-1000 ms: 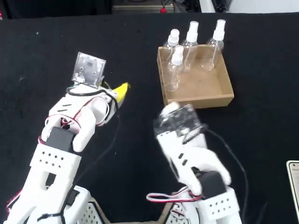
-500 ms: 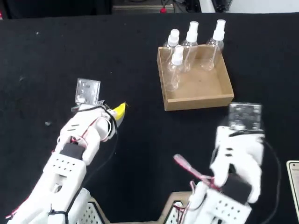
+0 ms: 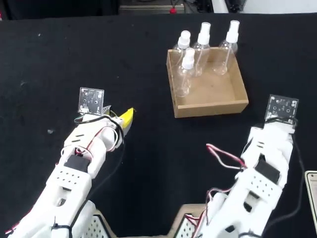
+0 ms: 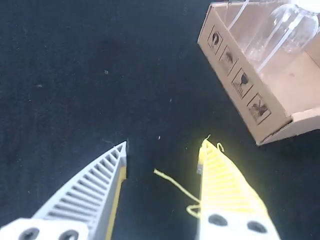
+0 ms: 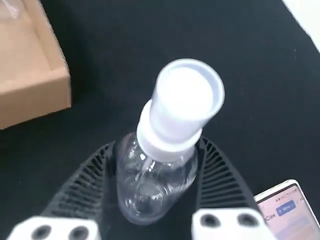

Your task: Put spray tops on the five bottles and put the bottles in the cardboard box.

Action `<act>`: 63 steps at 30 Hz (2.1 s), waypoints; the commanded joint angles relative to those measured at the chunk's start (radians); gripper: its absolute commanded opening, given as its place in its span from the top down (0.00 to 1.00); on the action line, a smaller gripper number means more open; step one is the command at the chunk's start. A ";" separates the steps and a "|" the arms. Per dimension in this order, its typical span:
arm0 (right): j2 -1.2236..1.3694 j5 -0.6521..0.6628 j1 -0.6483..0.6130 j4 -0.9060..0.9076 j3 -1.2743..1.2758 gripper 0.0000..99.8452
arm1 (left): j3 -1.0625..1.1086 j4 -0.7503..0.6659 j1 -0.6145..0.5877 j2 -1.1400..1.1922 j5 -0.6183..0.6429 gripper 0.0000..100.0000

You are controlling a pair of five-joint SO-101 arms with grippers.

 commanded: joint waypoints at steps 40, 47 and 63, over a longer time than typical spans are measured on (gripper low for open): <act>0.648 -0.287 -0.499 -0.126 -0.708 0.90 | 0.105 -0.196 0.104 -0.009 0.002 0.78; 0.845 -0.287 -0.500 -0.127 -0.848 0.90 | 0.105 -0.196 0.104 -0.009 0.000 0.78; 1.027 -0.281 -0.569 -0.198 -0.954 0.90 | 0.104 -0.196 0.104 -0.009 0.000 0.78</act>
